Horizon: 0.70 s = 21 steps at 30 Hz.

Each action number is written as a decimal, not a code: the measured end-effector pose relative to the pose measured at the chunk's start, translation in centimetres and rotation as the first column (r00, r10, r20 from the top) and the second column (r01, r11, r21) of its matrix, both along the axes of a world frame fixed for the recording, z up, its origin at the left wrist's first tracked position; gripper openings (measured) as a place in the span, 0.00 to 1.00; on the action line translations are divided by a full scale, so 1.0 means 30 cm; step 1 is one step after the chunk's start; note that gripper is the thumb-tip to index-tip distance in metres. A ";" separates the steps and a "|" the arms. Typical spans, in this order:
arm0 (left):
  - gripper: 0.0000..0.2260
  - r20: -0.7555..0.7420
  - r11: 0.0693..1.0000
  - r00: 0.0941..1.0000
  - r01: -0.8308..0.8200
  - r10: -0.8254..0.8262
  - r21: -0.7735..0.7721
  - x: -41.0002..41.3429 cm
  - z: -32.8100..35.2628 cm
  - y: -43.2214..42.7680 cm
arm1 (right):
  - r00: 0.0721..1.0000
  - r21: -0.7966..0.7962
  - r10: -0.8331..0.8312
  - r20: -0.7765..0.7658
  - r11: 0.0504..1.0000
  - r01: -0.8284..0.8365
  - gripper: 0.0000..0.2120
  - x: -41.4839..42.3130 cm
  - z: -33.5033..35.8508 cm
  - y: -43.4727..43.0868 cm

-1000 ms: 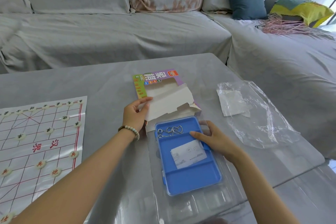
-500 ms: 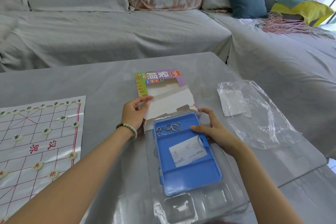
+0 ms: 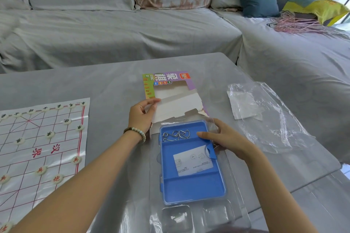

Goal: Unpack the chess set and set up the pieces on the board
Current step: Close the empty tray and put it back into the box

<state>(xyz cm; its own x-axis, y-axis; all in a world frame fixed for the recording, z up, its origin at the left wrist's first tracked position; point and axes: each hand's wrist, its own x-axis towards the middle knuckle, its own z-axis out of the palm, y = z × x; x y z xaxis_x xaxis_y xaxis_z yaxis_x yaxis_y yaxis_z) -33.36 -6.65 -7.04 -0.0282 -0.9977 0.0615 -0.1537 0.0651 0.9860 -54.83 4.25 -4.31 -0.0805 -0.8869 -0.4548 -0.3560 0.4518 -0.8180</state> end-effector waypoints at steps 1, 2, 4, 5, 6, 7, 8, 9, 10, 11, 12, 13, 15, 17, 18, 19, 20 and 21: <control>0.08 -0.002 1.000 1.000 0.000 0.000 0.002 0.002 0.000 -0.001 | 1.000 0.012 -0.004 0.008 1.000 0.004 0.34 0.000 -0.007 0.002; 0.08 -0.008 1.000 1.000 0.000 0.000 0.012 0.004 0.002 -0.001 | 1.000 0.020 -0.011 0.017 1.000 0.011 0.37 0.003 -0.013 0.004; 0.08 -0.023 0.999 1.000 0.002 -0.001 0.042 0.010 0.004 -0.001 | 0.998 0.000 -0.053 0.040 0.999 0.053 0.39 0.016 -0.027 0.004; 0.08 -0.029 0.998 1.000 0.008 -0.006 0.056 0.016 0.004 -0.003 | 0.994 -0.021 -0.090 0.060 0.996 0.091 0.38 0.022 -0.037 0.003; 0.07 -0.036 0.997 0.999 0.017 -0.014 0.069 0.021 0.007 -0.004 | 0.988 -0.040 -0.132 0.080 0.990 0.136 0.37 0.028 -0.045 0.001; 0.07 -0.045 0.997 0.999 0.027 -0.024 0.076 0.028 0.007 -0.007 | 0.980 -0.055 -0.174 0.092 0.982 0.180 0.37 0.032 -0.055 -0.002; 0.07 -0.055 0.996 0.998 0.037 -0.033 0.080 0.033 0.010 -0.008 | 0.970 -0.062 -0.221 0.098 0.972 0.227 0.37 0.036 -0.061 -0.006; 0.08 -0.067 0.996 0.997 0.044 -0.039 0.079 0.038 0.010 -0.011 | 0.958 -0.065 -0.272 0.095 0.958 0.278 0.39 0.037 -0.070 -0.013; 0.08 -0.082 0.995 0.996 0.052 -0.045 0.084 0.041 0.009 -0.013 | 0.942 -0.061 -0.323 0.086 0.942 0.329 0.40 0.039 -0.073 -0.017; 0.09 -0.098 0.994 0.994 0.060 -0.051 0.091 0.043 0.006 -0.016 | 0.929 -0.058 -0.362 0.079 0.928 0.367 0.40 0.039 -0.078 -0.022; 0.09 -0.114 0.993 0.992 0.069 -0.057 0.099 0.044 0.004 -0.018 | 0.918 -0.057 -0.388 0.079 0.918 0.393 0.39 0.039 -0.081 -0.027; 0.09 -0.124 0.991 0.990 0.080 -0.067 0.104 0.045 0.003 -0.019 | 0.913 -0.061 -0.399 0.084 0.912 0.405 0.39 0.038 -0.083 -0.032; 0.09 -0.130 0.989 0.987 0.103 -0.090 0.104 0.049 0.002 -0.022 | 0.914 -0.082 -0.395 0.096 0.912 0.402 0.39 0.039 -0.081 -0.041; 0.09 -0.135 0.987 0.984 0.129 -0.115 0.099 0.058 0.006 -0.027 | 0.928 -0.102 -0.359 0.096 0.924 0.368 0.41 0.036 -0.078 -0.052; 0.09 -0.143 0.984 0.981 0.146 -0.130 0.104 0.064 0.010 -0.027 | 0.939 -0.101 -0.333 0.091 0.935 0.341 0.41 0.034 -0.071 -0.057; 0.10 -0.150 0.981 0.978 0.159 -0.142 0.109 0.069 0.013 -0.029 | 0.949 -0.092 -0.303 0.091 0.946 0.311 0.41 0.032 -0.064 -0.062; 0.09 -0.151 0.979 0.977 0.171 -0.154 0.110 0.074 0.017 -0.031 | 0.957 -0.082 -0.271 0.100 0.957 0.279 0.40 0.029 -0.057 -0.065; 0.09 -0.151 0.977 0.975 0.182 -0.164 0.113 0.078 0.019 -0.031 | 0.964 -0.074 -0.241 0.111 0.965 0.250 0.40 0.028 -0.052 -0.067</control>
